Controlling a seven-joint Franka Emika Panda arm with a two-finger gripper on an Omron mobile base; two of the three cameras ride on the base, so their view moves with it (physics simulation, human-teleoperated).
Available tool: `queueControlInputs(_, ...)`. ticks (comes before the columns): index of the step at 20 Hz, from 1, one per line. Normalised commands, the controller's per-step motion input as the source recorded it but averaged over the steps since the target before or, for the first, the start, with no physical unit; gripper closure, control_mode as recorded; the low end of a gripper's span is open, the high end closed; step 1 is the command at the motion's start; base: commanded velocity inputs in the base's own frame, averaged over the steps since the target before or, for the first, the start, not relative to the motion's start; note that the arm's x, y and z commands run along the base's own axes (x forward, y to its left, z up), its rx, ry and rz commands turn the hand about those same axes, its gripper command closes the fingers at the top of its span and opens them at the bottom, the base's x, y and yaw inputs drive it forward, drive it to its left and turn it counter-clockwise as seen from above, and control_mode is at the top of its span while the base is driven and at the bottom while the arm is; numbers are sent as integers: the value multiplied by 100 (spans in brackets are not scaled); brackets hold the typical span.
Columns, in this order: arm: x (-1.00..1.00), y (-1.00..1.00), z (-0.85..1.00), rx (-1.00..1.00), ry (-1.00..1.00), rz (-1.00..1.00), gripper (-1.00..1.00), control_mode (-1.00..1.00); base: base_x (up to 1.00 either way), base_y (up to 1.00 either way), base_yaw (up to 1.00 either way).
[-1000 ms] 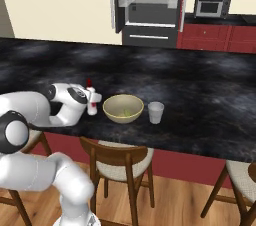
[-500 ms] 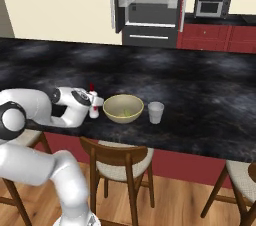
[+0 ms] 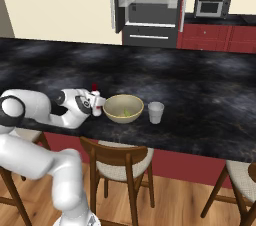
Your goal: There is a bowl on the dining counter. Grab a lemon wedge from the fridge and place it in the bowl. Then get the liquor bottle and glass cup from the cabinet and place them next to the bowl.
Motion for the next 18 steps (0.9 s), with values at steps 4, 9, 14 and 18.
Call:
queueControlInputs(4,22,0,-33,0,-4,0,100,-100,0,0,0)
queueControlInputs(9,23,0,-29,0,-3,0,100,-100,0,0,0)
queueControlInputs(14,16,0,-24,0,-1,0,-100,-100,0,0,0)
queueControlInputs(18,-11,0,-1,0,-4,0,-100,-100,0,0,0)
